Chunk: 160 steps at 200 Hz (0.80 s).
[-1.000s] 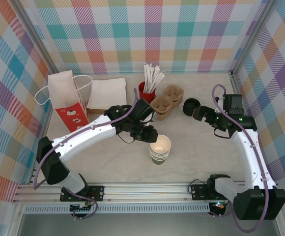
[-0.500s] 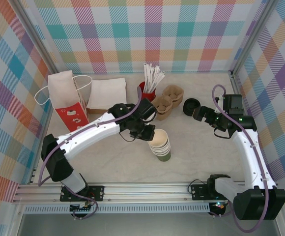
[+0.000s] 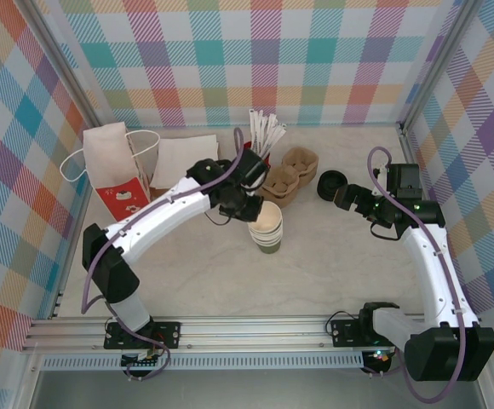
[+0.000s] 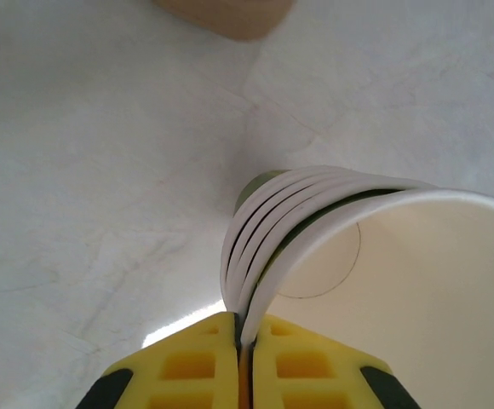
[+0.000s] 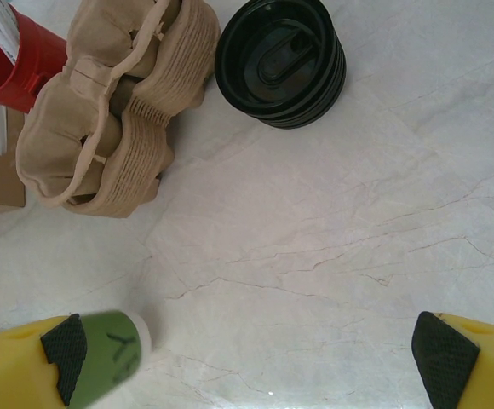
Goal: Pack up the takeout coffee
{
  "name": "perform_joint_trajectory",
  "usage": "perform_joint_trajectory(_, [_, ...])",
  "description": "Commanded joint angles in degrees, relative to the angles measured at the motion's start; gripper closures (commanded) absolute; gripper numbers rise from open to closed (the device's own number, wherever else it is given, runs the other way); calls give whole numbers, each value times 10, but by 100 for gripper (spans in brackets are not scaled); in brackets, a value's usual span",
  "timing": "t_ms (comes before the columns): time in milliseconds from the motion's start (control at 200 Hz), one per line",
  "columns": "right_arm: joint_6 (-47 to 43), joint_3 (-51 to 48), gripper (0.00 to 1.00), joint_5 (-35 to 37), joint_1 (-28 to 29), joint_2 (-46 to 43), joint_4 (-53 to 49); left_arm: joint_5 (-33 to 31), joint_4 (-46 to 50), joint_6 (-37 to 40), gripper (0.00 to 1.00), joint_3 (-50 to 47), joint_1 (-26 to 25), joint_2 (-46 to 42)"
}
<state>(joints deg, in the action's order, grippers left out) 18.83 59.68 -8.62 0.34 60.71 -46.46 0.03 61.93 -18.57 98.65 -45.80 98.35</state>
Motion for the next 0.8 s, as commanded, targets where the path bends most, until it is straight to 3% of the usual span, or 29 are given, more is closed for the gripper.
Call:
perform_joint_trajectory(0, [-6, -11, 0, 2, 1, -1, -14, -11, 19, 43, 93, 39, 37, 17])
perform_joint_trajectory(440, [-10, -17, 0, 10, 1, -7, -16, 3, 48, 102, 93, 155, 119, 134])
perform_joint_trajectory(795, [-7, -20, 0, 6, 1, -5, -11, 8, 81, 114, 76, 221, 132, 163])
